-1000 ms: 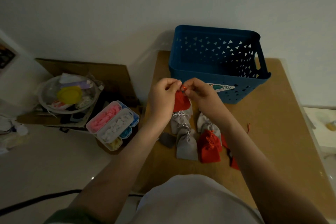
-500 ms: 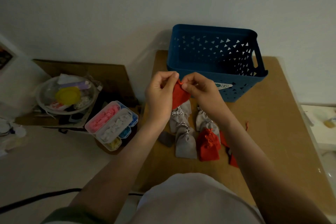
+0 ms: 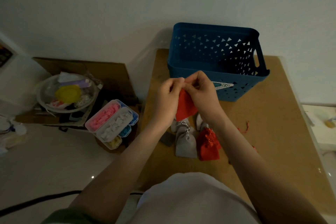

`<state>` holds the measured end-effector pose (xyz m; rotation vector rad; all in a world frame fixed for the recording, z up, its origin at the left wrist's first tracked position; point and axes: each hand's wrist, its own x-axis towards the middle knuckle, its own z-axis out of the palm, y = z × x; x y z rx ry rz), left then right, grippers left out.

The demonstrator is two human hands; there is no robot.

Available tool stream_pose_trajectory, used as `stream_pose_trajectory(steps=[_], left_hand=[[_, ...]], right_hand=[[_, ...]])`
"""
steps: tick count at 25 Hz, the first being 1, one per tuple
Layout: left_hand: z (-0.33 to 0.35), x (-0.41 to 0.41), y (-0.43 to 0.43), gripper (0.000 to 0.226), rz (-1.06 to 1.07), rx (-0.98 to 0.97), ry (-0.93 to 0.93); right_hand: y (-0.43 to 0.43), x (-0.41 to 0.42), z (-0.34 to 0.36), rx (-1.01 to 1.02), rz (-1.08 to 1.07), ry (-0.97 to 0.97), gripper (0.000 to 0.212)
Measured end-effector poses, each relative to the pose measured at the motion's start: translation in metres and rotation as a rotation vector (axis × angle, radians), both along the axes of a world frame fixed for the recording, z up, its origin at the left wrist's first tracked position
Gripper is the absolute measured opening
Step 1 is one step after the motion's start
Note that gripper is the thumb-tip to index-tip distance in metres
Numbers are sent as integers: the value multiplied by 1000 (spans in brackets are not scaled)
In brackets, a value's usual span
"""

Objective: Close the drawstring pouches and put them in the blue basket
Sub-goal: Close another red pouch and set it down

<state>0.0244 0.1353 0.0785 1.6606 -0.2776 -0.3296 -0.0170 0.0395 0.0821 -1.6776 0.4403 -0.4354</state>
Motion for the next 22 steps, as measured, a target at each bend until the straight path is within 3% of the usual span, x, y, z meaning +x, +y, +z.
stream_pose_trajectory(steps=[5, 7, 10, 15, 22], left_hand=[[-3, 0, 3, 13, 13, 27, -146], [-2, 1, 4, 14, 14, 21, -165], [0, 1, 3, 12, -1, 7, -198], [1, 3, -1, 11, -13, 22, -246], [-8, 5, 1, 10, -21, 102, -451]], right_hand=[[-3, 0, -2, -126, 58, 9, 9], [-6, 1, -2, -100, 122, 39, 5], [-9, -1, -1, -28, 173, 44, 19], [-8, -4, 3, 162, 90, 44, 29], [-16, -2, 11, 119, 169, 203, 16]])
